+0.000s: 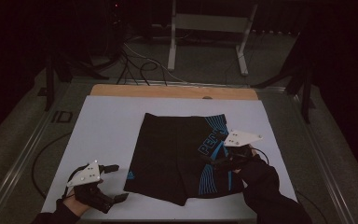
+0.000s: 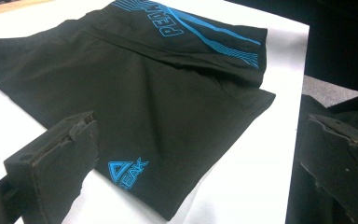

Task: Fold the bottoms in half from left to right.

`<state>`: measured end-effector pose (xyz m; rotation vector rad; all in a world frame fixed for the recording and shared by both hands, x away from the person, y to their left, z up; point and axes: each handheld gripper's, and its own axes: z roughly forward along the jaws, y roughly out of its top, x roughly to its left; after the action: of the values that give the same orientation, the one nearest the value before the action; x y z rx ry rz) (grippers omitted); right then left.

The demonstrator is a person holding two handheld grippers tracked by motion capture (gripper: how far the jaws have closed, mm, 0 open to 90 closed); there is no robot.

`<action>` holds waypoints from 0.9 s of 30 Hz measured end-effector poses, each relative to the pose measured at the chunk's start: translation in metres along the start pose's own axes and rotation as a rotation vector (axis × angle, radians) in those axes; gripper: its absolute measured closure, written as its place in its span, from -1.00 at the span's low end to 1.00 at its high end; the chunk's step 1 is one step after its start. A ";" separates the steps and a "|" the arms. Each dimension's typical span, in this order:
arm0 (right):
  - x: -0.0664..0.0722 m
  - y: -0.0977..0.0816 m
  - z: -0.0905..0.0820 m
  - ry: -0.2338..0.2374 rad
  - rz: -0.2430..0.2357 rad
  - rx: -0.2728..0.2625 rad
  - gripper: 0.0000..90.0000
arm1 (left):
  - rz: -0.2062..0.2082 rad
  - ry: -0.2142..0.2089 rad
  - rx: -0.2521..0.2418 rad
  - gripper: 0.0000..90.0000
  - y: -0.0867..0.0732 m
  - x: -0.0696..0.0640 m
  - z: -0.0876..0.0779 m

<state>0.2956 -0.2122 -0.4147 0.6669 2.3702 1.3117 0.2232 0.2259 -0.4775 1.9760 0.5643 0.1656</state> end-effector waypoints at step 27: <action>-0.014 0.035 0.047 0.030 -0.029 0.006 -0.80 | -0.008 -0.005 0.027 -1.00 -0.003 0.002 0.005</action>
<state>0.3392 -0.1715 -0.4073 0.6163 2.3994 1.3116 0.2262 0.2236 -0.4831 1.9997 0.5739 0.1491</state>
